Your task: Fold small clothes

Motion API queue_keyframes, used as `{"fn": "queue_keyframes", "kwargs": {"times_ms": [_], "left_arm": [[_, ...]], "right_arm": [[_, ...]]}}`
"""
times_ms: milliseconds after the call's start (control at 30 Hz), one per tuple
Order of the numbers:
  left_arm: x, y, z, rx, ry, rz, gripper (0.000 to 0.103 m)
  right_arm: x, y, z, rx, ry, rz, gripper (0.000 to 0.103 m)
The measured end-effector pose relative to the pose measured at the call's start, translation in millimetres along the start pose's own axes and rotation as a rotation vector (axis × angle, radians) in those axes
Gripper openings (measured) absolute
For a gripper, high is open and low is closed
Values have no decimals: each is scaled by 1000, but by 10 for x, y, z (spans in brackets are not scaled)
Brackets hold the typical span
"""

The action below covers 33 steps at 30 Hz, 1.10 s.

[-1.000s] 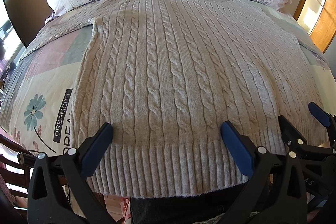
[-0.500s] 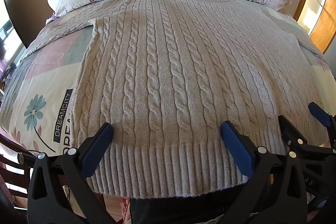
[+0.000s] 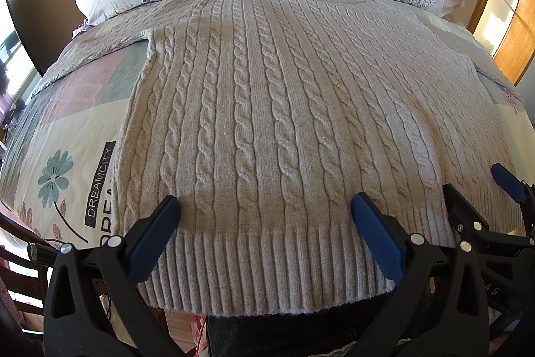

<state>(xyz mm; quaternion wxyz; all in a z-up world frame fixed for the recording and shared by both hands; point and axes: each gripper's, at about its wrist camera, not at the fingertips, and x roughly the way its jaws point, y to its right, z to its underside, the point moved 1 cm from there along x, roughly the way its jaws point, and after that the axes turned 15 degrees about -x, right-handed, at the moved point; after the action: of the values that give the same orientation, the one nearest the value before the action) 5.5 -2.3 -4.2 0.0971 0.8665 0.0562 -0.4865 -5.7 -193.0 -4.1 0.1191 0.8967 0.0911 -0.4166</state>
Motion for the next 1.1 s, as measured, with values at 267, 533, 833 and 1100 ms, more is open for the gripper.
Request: {"fn": "queue_keyframes", "kwargs": {"times_ms": [267, 533, 833, 1100], "left_arm": [[-7, -16, -10, -2, 12, 2, 101], [-20, -34, 41, -2, 43, 11, 101], [-39, -151, -103, 27, 14, 70, 101], [39, -1271, -990, -356, 186, 287, 101]], "right_arm": [[8, 0, 3, -1, -2, -2, 102], [6, 20, 3, -10, 2, -10, 102], [-95, 642, -143, 15, 129, -75, 102], [121, 3485, -205, 757, 198, 90, 57]]}}
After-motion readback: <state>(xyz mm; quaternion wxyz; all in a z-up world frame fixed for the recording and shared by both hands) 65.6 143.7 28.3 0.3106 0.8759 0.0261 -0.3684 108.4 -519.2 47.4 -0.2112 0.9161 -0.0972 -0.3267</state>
